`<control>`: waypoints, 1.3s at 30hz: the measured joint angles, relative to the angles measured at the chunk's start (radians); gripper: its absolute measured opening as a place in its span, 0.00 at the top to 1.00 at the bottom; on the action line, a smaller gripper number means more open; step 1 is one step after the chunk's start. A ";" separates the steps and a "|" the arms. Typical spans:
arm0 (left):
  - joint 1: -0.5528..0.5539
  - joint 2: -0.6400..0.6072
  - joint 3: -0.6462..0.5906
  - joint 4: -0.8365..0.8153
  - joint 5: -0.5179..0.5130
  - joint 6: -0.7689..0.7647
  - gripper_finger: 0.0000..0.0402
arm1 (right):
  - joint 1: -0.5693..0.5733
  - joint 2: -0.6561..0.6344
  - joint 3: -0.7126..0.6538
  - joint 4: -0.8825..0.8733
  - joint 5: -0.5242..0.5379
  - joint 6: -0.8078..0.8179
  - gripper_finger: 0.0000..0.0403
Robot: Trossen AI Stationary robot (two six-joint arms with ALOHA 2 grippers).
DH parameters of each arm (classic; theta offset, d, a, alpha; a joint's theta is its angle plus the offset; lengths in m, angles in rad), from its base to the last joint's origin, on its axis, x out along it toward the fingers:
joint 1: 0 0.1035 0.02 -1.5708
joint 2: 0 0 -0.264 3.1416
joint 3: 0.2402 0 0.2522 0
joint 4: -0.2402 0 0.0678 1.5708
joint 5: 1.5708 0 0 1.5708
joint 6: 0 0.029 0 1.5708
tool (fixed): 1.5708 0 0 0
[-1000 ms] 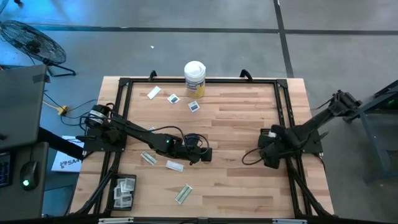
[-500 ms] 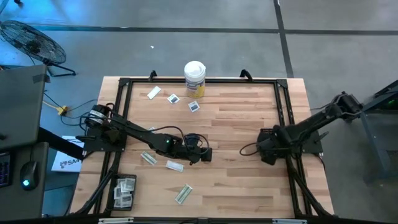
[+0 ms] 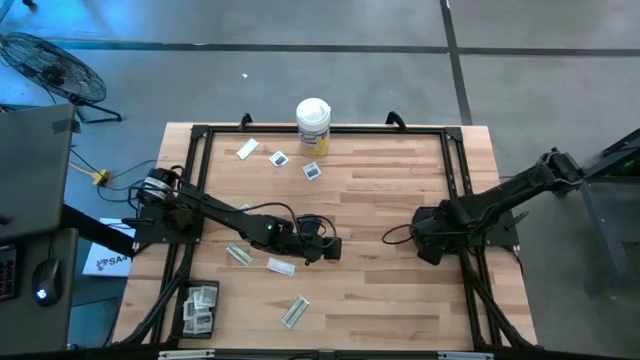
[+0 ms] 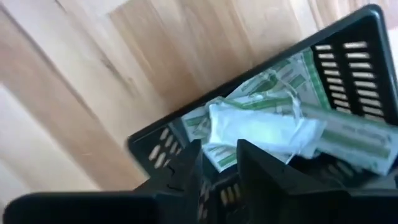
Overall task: Pick & Place First Aid Supplies
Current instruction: Put the white towelette sachet into the left black bin
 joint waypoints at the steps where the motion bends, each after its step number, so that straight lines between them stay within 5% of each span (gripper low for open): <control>1: 0.000 0.000 0.000 0.019 0.000 0.000 0.59 | 0.000 0.000 0.019 -0.016 -0.007 0.019 0.76; 6: 0.000 0.000 0.000 0.039 0.000 -0.001 0.59 | 0.000 0.000 0.138 -0.045 0.036 0.060 0.79; 14: -0.001 0.000 0.000 0.126 0.115 -0.004 0.59 | 0.003 -0.001 0.228 0.261 0.352 -0.103 0.85; 25: 0.000 0.000 0.000 0.130 0.097 -0.016 0.59 | 0.003 0.000 -0.036 1.140 0.416 -0.503 0.89; 34: 0.002 0.000 0.000 0.144 0.064 -0.014 0.59 | 0.012 0.000 -0.144 1.291 0.502 -0.523 0.97; 36: 0.017 0.000 0.000 0.143 -0.035 0.158 0.59 | 0.032 0.000 -0.145 1.292 0.532 -0.522 0.99; 39: 0.057 0.000 0.000 0.137 -0.144 0.633 0.59 | 0.067 0.000 -0.145 1.305 0.573 -0.522 0.99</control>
